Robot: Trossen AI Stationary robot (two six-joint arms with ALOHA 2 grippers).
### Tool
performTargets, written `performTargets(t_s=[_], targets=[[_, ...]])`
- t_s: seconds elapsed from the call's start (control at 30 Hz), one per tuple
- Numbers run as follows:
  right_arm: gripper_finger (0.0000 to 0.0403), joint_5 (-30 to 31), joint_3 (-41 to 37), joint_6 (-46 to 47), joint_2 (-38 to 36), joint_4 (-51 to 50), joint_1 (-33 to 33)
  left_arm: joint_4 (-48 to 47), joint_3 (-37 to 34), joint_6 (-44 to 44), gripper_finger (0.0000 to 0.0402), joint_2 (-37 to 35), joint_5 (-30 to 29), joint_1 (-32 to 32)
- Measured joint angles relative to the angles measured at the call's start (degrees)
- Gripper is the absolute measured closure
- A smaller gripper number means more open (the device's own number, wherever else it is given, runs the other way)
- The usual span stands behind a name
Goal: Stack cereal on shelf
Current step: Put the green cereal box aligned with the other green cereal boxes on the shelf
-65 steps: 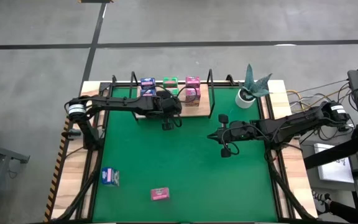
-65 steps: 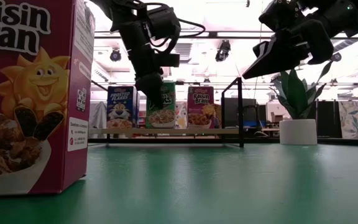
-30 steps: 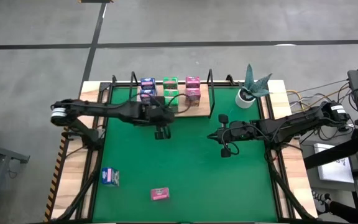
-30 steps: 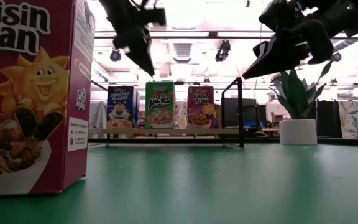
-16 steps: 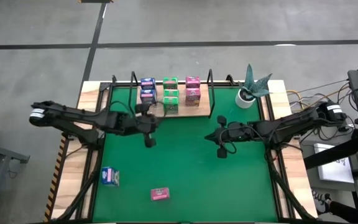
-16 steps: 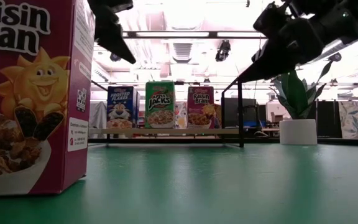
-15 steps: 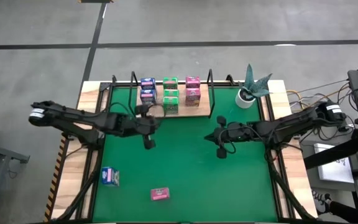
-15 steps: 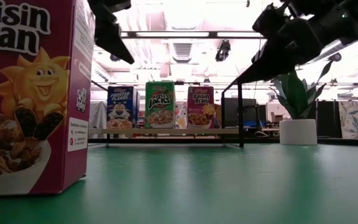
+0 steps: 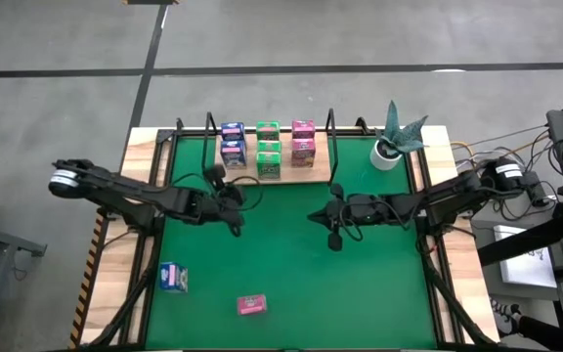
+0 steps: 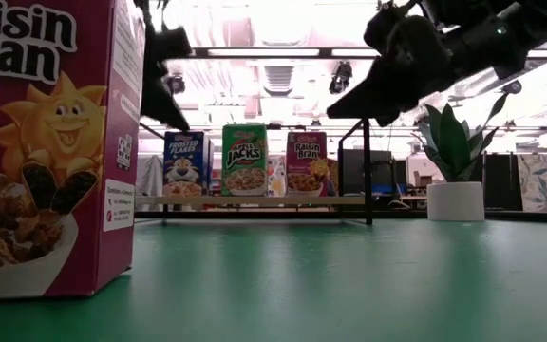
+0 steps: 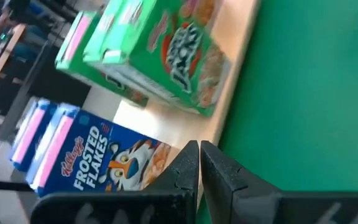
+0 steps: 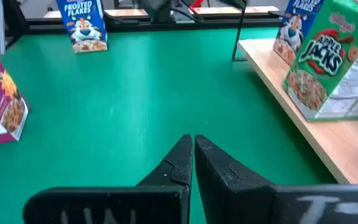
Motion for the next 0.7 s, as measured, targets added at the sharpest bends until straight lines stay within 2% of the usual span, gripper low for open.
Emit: performTargets(t_s=[0.2,0.37,0.47,0.7], targets=[[0.0394,0.3,2.5,-1.6,0.4,-0.4,-0.6,18.5,-7.1,5.9,0.0402,1.8,2.6,4.3],[0.0394,0.9,4.6,-3.1,0.4,-1.2,-2.9,30.8,-9.9,10.2,0.0402,4.0,2.6,7.1],[0.0394,0.9,7.1,-3.8,0.4,-5.1,-4.9,34.7,-10.0,12.3,0.0402,5.5,2.6,9.2],[0.0394,1.0,15.6,-7.7,0.8,-15.6,-9.0,37.4,-10.1,12.5,0.0402,9.4,2.6,13.0]])
